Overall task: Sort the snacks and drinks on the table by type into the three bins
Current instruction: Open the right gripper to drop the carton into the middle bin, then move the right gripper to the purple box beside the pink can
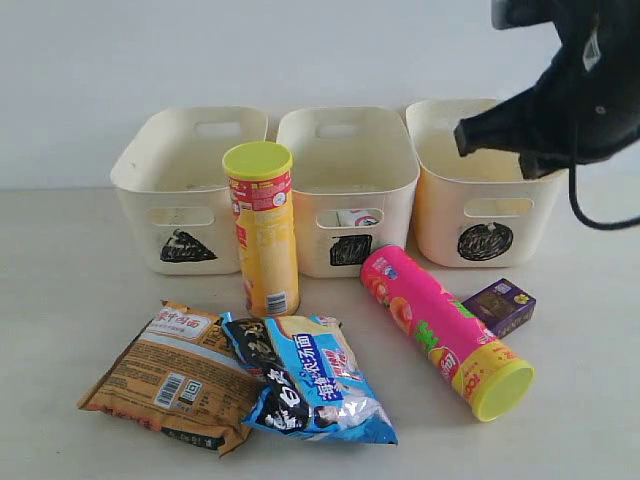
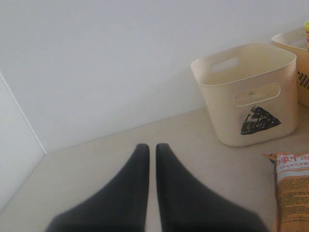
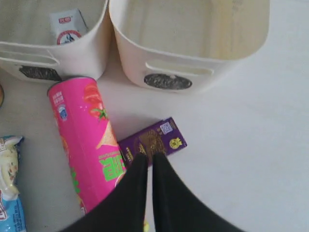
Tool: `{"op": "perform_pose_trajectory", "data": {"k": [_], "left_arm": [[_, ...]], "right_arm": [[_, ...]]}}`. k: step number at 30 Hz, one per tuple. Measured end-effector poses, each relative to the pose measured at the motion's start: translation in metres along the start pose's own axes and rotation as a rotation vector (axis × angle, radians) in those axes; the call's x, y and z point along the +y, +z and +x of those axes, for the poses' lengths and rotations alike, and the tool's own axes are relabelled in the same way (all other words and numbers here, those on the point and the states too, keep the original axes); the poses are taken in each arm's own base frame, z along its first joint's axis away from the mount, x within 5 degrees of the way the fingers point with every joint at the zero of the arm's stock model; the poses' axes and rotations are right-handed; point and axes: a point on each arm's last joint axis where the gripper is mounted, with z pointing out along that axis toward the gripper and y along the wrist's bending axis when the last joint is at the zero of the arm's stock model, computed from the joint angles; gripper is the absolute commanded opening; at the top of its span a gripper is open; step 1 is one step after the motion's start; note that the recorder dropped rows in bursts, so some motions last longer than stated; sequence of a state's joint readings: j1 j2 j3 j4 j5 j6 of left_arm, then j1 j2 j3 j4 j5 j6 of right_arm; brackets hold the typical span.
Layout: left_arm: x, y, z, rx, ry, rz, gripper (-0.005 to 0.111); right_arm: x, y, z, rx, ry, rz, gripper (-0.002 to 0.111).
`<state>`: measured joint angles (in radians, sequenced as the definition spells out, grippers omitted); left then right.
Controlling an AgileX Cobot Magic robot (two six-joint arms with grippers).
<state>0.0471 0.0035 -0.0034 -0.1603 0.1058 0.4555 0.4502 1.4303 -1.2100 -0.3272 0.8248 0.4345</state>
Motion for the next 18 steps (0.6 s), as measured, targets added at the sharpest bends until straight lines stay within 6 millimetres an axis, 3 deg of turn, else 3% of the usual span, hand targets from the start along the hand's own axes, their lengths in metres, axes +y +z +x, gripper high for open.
{"op": "perform_pose_trajectory", "data": {"k": [11,14,18], "left_arm": [[0.0,0.0,0.0,0.0,0.0,0.0,0.004],[0.0,0.0,0.0,0.0,0.0,0.0,0.004],[0.0,0.0,0.0,0.0,0.0,0.0,0.004]], "right_arm": [[-0.005,0.049,0.078,0.077,0.399,0.038,0.001],[-0.007,0.055,0.091,0.079,0.484,0.059,0.001],[-0.008,0.06,0.093,0.054,0.555,0.066,0.001]]}}
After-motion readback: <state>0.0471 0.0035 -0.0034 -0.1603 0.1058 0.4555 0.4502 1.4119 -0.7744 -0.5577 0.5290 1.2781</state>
